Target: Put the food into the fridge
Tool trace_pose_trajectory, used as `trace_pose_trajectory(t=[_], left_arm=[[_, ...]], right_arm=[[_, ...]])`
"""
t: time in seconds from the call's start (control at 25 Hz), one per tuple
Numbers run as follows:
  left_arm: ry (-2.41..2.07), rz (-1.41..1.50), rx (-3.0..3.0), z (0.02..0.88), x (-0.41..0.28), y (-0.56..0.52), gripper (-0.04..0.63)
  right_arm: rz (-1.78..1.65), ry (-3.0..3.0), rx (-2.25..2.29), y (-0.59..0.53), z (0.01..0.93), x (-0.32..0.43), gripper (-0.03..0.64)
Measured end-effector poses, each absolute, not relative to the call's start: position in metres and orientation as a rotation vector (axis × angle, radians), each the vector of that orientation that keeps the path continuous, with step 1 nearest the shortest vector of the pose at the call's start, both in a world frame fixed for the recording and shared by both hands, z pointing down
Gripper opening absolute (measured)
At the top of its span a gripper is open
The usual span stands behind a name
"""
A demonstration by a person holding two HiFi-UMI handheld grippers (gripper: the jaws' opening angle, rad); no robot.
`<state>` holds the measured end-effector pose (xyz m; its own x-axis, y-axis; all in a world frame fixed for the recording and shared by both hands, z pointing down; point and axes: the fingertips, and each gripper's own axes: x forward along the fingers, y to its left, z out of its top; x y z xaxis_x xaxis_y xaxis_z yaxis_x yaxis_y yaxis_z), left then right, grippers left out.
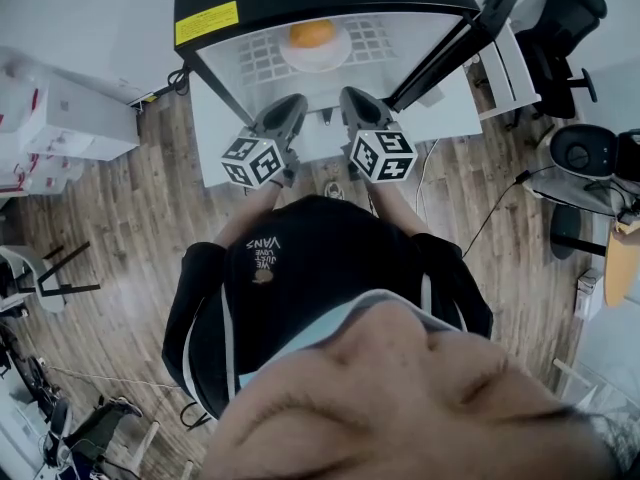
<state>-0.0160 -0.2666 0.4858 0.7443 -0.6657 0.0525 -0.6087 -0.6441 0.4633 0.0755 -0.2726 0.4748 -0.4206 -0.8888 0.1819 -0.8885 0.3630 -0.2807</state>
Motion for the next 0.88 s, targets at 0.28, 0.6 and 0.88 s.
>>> trace_pose_trajectory(t=[0.28, 0.6, 0.88], left_arm=[[-0.919, -0.151, 2.523, 0.482, -0.019, -0.254, 0.040], [-0.851, -0.135, 2.549, 0.483, -0.021, -0.236, 0.040], [-0.808, -0.121, 2.568, 0.483, -0.025, -0.220, 0.040]], right_arm=[[-0.514, 2.543, -1.745, -0.256, 0.472, 0.074, 0.020], [-0.504, 2.488, -1.806, -0.233, 0.472, 0.072, 0.020], [-0.493, 2.452, -1.847, -0.214, 0.471, 0.071, 0.020]])
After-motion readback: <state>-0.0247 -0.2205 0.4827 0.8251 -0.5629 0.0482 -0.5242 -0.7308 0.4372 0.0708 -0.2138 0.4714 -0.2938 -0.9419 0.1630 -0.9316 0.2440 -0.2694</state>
